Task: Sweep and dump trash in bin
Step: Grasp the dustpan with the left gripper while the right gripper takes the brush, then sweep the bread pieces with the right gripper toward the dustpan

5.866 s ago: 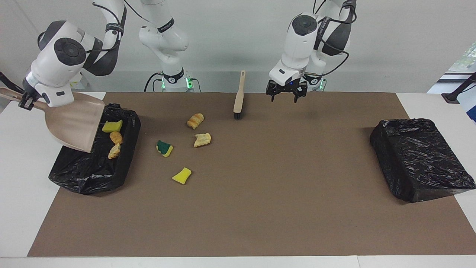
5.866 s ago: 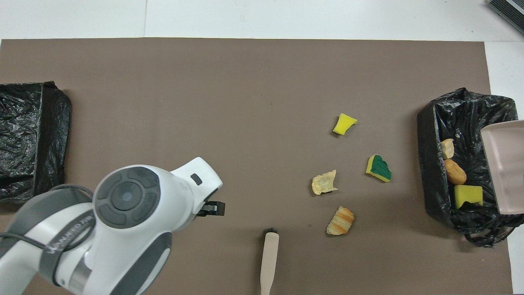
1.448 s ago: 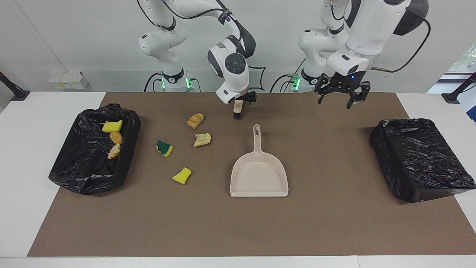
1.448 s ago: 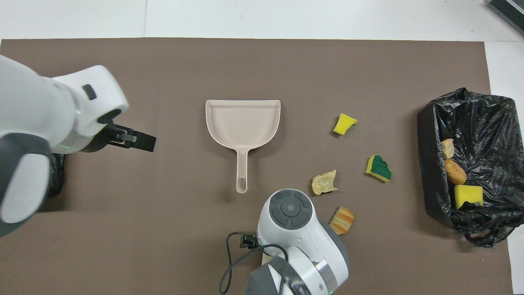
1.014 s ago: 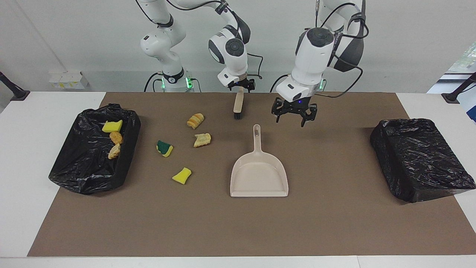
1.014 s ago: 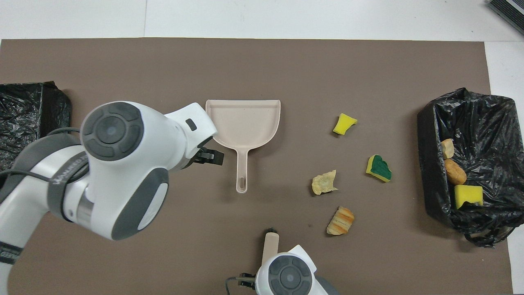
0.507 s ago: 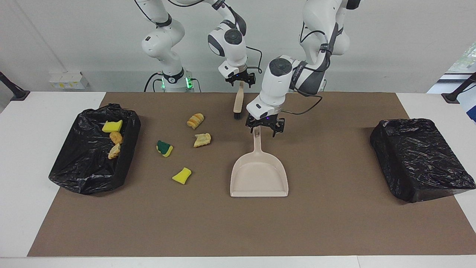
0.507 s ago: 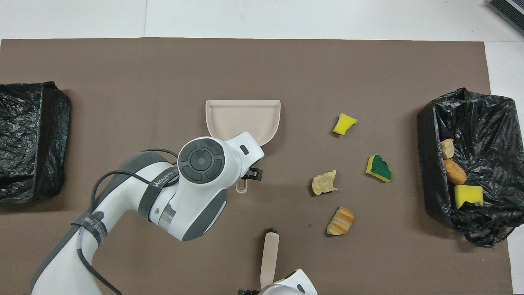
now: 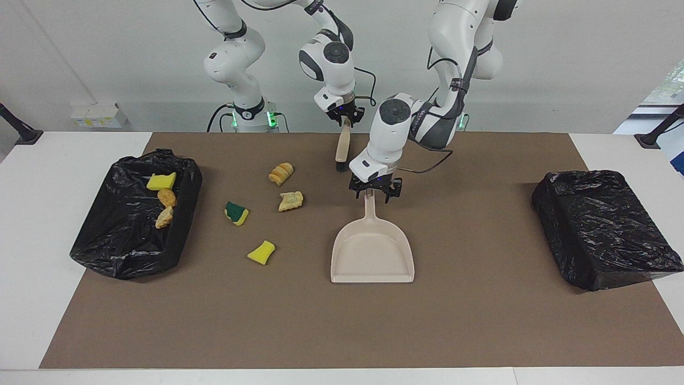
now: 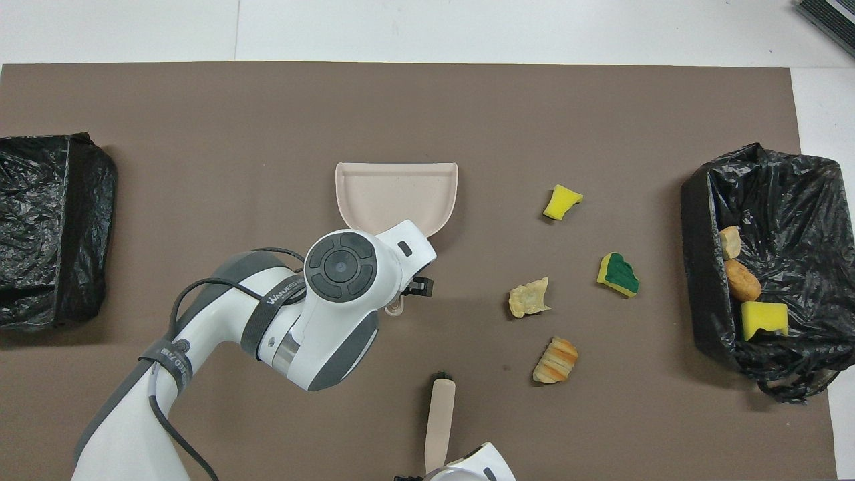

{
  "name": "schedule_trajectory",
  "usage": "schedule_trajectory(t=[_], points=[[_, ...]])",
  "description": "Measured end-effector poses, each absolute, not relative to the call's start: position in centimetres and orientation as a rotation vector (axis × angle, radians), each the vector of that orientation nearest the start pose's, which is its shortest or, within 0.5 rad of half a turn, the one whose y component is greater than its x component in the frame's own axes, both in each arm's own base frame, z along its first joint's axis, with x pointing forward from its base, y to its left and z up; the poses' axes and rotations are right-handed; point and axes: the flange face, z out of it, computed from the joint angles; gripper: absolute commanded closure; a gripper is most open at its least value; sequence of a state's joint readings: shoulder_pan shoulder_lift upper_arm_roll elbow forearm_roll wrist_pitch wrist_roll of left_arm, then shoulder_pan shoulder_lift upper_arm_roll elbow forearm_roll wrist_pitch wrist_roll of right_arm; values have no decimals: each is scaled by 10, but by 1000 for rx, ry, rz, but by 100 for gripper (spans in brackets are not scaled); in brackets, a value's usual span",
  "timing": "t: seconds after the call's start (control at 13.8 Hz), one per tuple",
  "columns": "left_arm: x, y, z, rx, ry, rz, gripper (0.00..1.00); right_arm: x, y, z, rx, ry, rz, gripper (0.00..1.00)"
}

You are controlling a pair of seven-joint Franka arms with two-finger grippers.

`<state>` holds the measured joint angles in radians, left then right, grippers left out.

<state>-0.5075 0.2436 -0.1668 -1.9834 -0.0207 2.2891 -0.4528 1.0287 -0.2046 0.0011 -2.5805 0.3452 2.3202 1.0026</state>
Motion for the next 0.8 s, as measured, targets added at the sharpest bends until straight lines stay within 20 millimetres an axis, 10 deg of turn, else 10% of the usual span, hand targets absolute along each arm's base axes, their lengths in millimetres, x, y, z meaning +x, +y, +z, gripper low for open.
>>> schedule_trajectory(t=[0.36,0.58,0.8], points=[[481,-376,357,-3234,279,-106,68,220,365,335,-3103,241,328,100],[481,-376,354,-3233,280,-103,96,260,344,364,-3227,131,328,100],[488,-370,357,-3203,339,-140,100,309,302,378,-3318,37,268,100]])
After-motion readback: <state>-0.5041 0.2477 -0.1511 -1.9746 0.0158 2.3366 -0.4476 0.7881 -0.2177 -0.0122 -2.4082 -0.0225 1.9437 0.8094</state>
